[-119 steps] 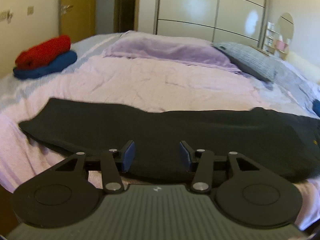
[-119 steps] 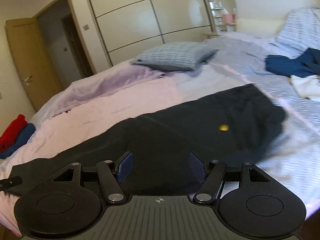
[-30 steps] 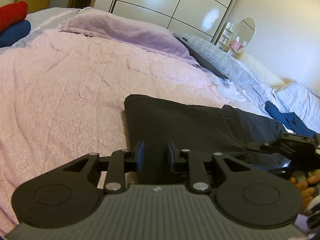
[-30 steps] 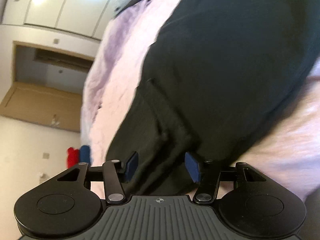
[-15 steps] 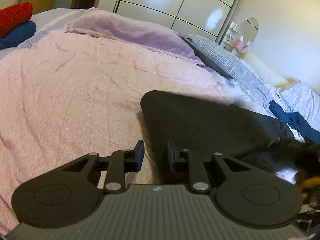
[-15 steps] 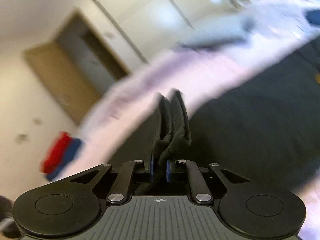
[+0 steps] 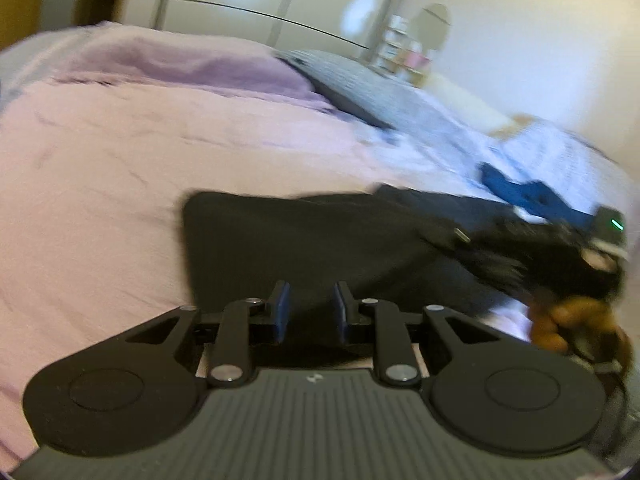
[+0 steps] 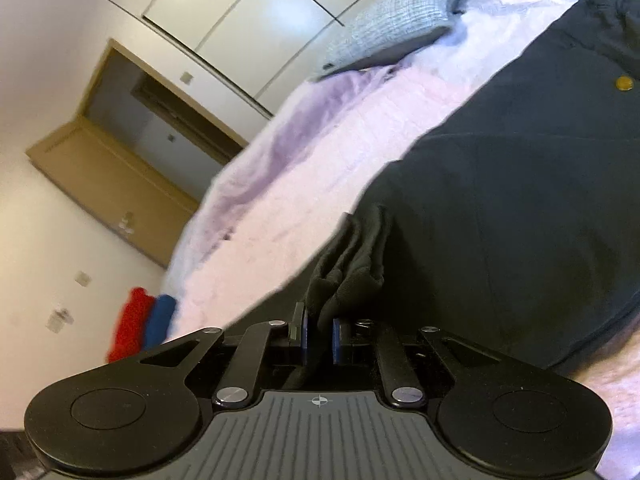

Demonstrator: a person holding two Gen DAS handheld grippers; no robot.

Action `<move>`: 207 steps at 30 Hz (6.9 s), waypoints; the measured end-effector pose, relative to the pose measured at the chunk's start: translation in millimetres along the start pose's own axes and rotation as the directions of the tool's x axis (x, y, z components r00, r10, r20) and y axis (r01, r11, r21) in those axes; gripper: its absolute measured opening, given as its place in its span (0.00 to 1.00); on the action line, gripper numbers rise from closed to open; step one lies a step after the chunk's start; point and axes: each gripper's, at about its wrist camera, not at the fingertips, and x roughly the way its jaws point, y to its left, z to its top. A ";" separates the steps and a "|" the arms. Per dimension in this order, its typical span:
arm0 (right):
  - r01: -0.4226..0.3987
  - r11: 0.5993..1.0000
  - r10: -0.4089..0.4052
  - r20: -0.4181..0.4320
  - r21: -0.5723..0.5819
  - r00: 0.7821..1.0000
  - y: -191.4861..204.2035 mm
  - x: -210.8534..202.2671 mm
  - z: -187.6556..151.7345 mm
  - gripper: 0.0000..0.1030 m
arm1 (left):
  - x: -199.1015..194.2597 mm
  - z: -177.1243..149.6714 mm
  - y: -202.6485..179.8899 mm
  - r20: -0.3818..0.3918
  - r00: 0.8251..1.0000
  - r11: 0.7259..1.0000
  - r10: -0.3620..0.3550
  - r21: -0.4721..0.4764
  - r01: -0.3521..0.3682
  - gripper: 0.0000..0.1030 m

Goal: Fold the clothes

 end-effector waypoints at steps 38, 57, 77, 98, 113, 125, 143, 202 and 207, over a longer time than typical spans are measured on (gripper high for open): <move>0.336 0.928 -0.342 -0.013 -0.158 0.939 15.4 4.2 -2.5 0.36 | -27.3 7.0 -13.1 0.018 0.977 0.976 0.211 0.043 -0.212 0.04; 0.336 0.755 -0.333 0.112 -0.563 0.936 67.7 62.7 9.4 0.35 | 65.4 50.1 10.9 0.057 0.968 0.954 0.246 0.161 -0.252 0.06; 0.270 0.758 -0.346 -0.015 -0.593 0.938 38.2 39.0 -24.0 0.35 | 64.9 -5.9 -11.3 -0.001 0.948 0.927 0.318 0.210 -0.310 0.08; 0.469 0.787 -0.502 0.024 -0.400 0.864 34.9 -93.8 -33.0 0.44 | -6.2 -24.2 -113.0 -0.083 0.900 0.902 0.428 0.097 -0.420 0.31; 0.491 0.793 -0.496 0.085 -0.359 0.864 38.2 -141.9 -43.3 0.46 | -35.0 -34.7 -155.4 -0.035 0.907 0.900 0.420 0.141 -0.412 0.34; 0.517 0.779 -0.526 0.078 -0.354 0.847 32.3 -135.0 -34.0 0.46 | -27.8 -33.2 -153.8 -0.044 0.914 0.909 0.404 0.134 -0.396 0.34; 0.533 0.710 -0.546 0.118 -0.459 0.829 41.1 -125.1 -39.0 0.47 | -20.0 -32.9 -158.1 -0.060 0.914 0.911 0.401 0.130 -0.391 0.35; 0.065 0.885 -0.223 0.297 0.461 0.929 -243.4 -131.3 121.4 0.56 | 95.7 16.8 -65.8 -0.086 0.943 0.945 0.323 -0.021 -0.325 0.22; 0.108 0.897 -0.252 0.296 0.428 0.921 -232.9 -132.8 121.3 0.57 | 92.4 16.1 -59.7 -0.083 0.942 0.944 0.325 -0.035 -0.329 0.22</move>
